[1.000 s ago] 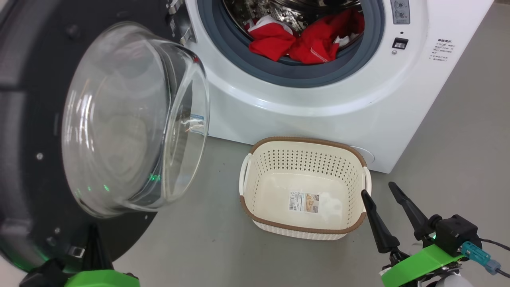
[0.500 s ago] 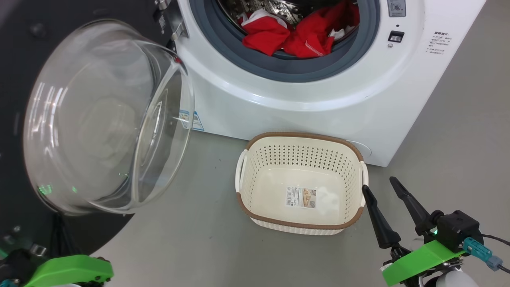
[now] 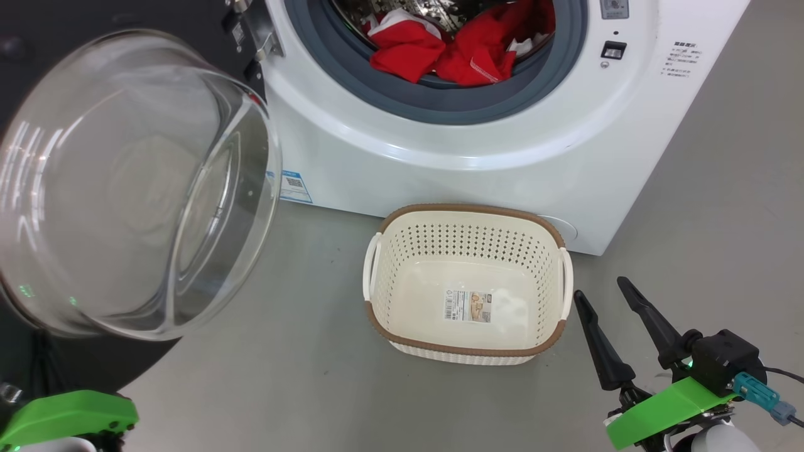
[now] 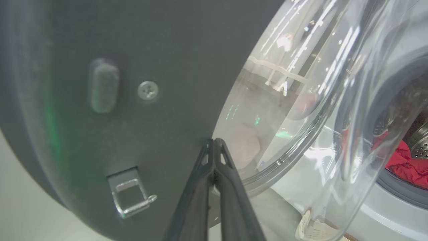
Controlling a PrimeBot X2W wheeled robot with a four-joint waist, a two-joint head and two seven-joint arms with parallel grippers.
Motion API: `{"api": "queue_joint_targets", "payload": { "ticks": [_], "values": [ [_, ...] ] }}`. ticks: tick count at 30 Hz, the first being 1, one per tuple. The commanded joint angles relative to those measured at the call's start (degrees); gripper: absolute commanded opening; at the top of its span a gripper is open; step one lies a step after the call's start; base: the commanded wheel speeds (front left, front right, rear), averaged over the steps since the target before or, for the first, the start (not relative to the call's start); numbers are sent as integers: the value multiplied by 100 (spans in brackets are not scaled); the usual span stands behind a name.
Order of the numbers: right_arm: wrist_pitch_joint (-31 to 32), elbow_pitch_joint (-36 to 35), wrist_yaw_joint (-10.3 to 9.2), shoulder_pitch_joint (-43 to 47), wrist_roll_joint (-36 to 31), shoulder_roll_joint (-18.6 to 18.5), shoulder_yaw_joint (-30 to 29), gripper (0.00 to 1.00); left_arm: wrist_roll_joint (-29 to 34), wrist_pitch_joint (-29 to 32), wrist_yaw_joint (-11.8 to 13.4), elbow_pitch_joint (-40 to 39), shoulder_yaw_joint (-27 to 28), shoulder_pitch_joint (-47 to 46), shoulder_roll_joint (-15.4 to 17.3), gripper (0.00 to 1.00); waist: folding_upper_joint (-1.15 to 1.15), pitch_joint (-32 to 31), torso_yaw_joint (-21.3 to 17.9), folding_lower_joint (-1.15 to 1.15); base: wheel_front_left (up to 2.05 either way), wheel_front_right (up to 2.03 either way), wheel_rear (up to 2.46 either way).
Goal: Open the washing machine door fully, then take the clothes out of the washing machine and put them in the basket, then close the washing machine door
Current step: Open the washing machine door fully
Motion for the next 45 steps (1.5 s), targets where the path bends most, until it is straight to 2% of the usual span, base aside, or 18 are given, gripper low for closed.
{"api": "queue_joint_targets", "payload": {
  "ticks": [1, 17, 25, 38, 45],
  "values": [
    [-37, -150, 43, -202, 34, -46, 126, 100, 98, -71, -15, -92, 305, -215, 212, 0, 0, 2, -15, 0, 0, 0, 0],
    [-37, -176, 43, -277, 27, -111, 125, 100, 547, -71, -243, 356, 1099, -701, 212, 0, 0, 129, -151, 0, 0, 0, 0],
    [-37, -170, 43, -313, 31, -130, 106, 100, 630, -71, -326, 477, 1259, -811, 212, 0, 0, 153, -160, 0, 0, 0, 0],
    [-37, -137, 43, -296, 21, -52, 114, 100, 465, -71, -348, 509, 925, -586, 212, 0, 0, 2, -153, 0, 0, 0, 0],
    [-37, -121, 43, -246, 22, 15, 107, 100, 299, -71, -232, 351, 583, -280, 212, 0, 0, -122, -168, 0, 0, 0, 0]
  ]
}}
